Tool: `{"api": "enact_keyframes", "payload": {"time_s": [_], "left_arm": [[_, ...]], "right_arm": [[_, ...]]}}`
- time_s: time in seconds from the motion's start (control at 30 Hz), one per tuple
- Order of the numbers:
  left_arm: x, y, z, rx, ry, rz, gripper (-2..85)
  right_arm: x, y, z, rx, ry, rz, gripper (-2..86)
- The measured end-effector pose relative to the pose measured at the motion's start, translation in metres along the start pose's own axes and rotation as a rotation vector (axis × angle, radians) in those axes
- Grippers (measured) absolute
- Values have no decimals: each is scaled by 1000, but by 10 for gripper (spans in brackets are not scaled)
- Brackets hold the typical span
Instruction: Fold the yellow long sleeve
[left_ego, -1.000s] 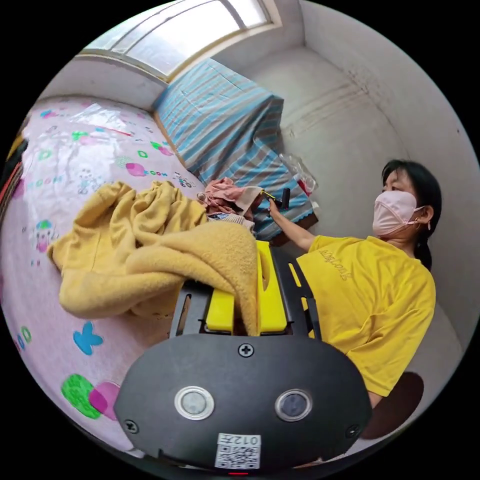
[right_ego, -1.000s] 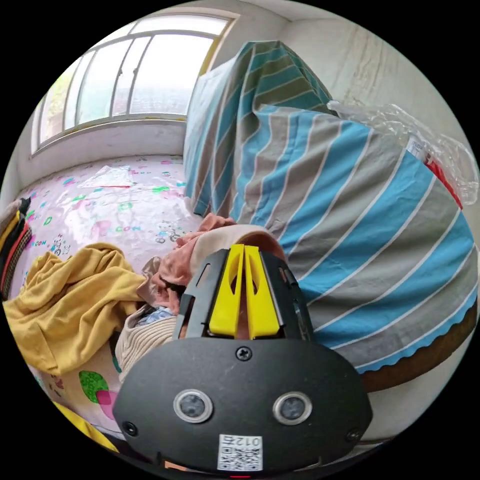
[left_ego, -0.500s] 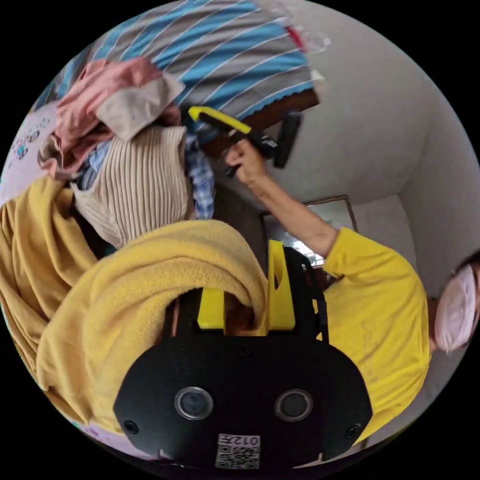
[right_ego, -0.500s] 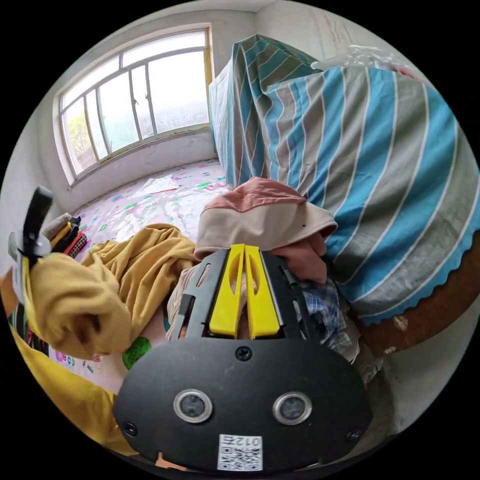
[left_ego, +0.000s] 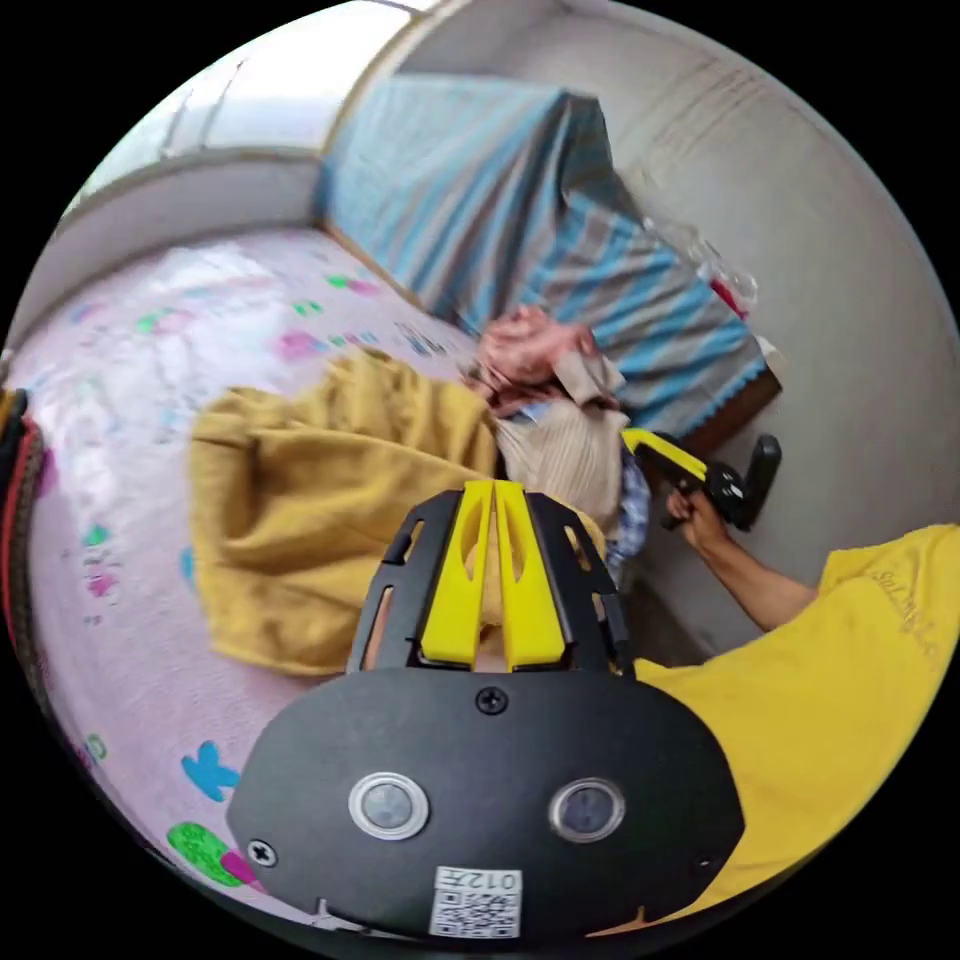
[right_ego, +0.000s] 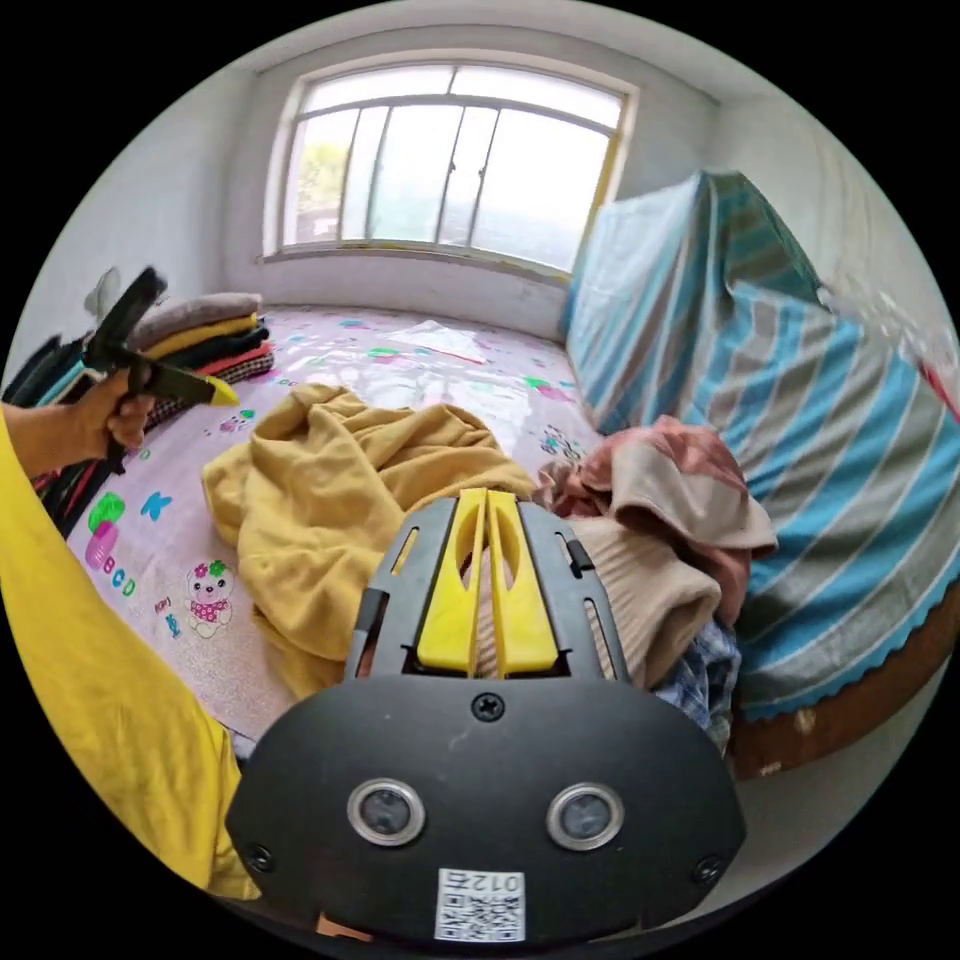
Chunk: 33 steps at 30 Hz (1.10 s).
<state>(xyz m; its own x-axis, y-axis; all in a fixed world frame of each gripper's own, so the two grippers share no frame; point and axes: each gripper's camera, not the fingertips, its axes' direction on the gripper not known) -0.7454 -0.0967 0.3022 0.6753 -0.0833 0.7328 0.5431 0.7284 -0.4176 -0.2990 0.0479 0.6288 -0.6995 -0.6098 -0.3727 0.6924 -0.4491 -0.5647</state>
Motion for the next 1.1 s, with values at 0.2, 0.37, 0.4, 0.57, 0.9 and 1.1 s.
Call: {"api": "enact_keyframes", "payload": {"time_s": [0.2,0.37,0.4,0.57,0.9,1.1], "left_arm": [[-36,88,-93,118,-231,-156,5],[-60,150,-103,122,-124,-300,6],[-61,158,-104,110,-128,-316,6],[-63,169,-114,76,-189,-299,13],[-34,67,-49,-126,-261,84,68],[86,-14,76,-422,-408,826,108]], "right_arm": [[-161,-10,53,-134,-218,-281,104],[-258,20,131,-364,-161,-542,140],[-268,26,154,-417,-100,-577,133],[-233,5,191,-556,-129,-402,73],[-125,57,100,-624,-562,-379,53],[-66,91,112,-598,-633,-130,58]]}}
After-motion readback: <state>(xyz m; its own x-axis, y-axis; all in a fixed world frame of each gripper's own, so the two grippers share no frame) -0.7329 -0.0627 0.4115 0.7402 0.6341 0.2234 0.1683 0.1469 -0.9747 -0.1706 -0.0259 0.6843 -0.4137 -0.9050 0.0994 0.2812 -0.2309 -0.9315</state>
